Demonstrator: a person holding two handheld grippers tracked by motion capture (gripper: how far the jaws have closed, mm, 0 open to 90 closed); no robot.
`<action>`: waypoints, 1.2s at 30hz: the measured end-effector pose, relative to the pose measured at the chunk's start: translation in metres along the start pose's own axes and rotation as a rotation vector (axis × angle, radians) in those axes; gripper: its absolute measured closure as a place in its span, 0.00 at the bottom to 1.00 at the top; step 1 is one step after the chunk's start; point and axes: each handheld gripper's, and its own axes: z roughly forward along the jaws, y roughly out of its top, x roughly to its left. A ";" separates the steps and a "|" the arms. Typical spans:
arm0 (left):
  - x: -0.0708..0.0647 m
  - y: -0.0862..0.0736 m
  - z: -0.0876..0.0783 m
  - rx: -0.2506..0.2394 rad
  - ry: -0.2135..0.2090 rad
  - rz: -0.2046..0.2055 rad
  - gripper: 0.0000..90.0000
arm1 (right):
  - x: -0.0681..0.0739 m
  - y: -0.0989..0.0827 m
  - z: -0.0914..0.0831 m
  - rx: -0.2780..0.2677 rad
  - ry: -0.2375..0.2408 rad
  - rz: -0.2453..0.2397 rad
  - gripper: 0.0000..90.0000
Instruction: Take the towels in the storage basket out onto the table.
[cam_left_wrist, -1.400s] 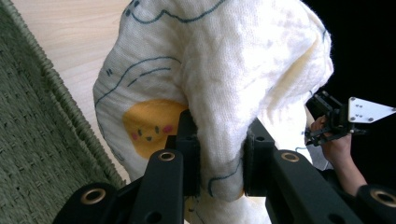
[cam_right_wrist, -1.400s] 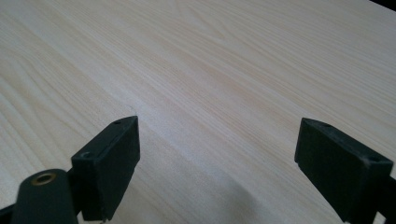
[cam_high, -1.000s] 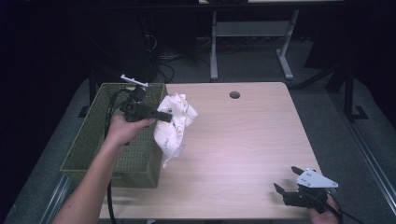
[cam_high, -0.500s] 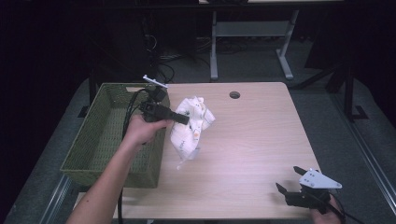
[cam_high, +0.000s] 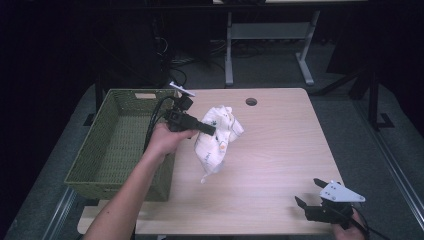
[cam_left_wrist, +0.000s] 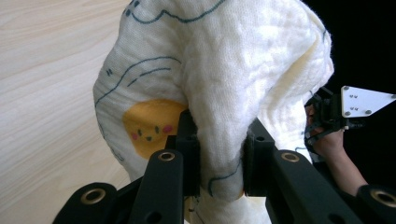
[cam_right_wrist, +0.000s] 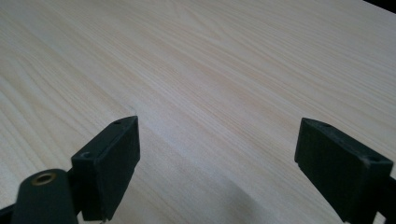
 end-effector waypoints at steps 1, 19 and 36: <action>-0.001 0.000 0.001 0.000 -0.002 -0.001 0.81 | 0.000 0.000 0.000 0.001 0.001 0.000 0.15; -0.006 0.006 0.038 0.028 0.001 0.004 0.80 | 0.001 0.001 0.000 -0.003 0.004 -0.012 0.15; 0.011 -0.004 0.085 0.049 0.004 -0.041 0.80 | 0.001 0.001 0.000 -0.010 0.005 -0.008 0.15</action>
